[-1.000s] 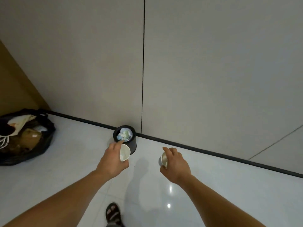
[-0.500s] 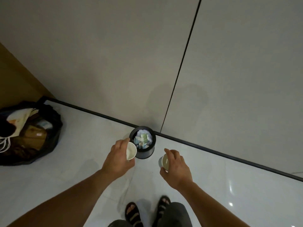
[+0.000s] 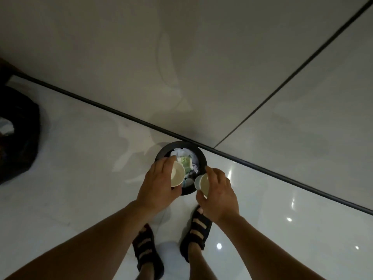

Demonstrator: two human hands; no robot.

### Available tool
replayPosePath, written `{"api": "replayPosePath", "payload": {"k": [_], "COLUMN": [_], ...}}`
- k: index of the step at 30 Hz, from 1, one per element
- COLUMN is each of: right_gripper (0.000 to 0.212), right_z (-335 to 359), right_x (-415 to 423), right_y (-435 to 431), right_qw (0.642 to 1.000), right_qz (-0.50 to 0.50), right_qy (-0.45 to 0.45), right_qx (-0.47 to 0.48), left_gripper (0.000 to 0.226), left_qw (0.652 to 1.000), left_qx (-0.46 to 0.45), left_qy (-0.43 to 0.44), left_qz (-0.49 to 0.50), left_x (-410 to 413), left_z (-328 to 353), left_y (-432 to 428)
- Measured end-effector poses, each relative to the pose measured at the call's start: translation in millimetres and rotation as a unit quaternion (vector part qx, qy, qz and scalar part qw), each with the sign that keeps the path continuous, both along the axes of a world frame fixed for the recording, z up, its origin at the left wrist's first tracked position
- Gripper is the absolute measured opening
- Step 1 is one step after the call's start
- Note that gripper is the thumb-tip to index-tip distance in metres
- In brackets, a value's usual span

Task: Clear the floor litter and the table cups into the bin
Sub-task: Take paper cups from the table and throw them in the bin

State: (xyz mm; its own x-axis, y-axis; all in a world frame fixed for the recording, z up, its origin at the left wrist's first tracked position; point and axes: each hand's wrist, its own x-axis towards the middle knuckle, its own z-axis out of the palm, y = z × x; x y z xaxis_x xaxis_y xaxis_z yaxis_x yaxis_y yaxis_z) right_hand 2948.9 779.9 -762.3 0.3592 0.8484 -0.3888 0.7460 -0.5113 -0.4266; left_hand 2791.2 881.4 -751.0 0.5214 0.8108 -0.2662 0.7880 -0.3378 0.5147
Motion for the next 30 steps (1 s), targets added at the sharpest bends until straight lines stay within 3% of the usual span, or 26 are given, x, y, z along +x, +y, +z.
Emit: {"api": "replayPosePath", "payload": {"k": [6,11,18,26,30], "right_gripper": [0.071,0.071,0.069,0.07,0.069], "right_z": [-114.6,-167.3,-187.0,-188.0,-199.4], "right_x": [-3.2,-12.8,-24.2,-24.5,-23.7], "right_y": [38.9,38.0,44.1,37.3,42.7], "right_qw": [0.999,0.996,0.993,0.994,0.992], "right_qz": [0.035,0.065,0.059,0.006,0.037], "right_qy": [-0.024,-0.06,-0.098,-0.079,-0.095], "right_qx": [0.009,0.011,0.021,0.078,0.074], "left_gripper": [0.08,0.058,0.065,0.067,0.071], "left_qw": [0.998,0.996,0.983,0.967,0.953], "left_qx": [-0.029,0.031,0.07,0.139,0.154], "left_qy": [0.016,0.038,0.152,0.174,0.204], "left_qz": [-0.056,-0.068,-0.079,-0.122,-0.162], "left_x": [12.3,0.4,1.0,-0.6,10.8], "left_z": [-123.9,-179.9,-183.6,-177.4,-196.4], "left_y": [9.0,13.0,35.1,31.7,30.5]}}
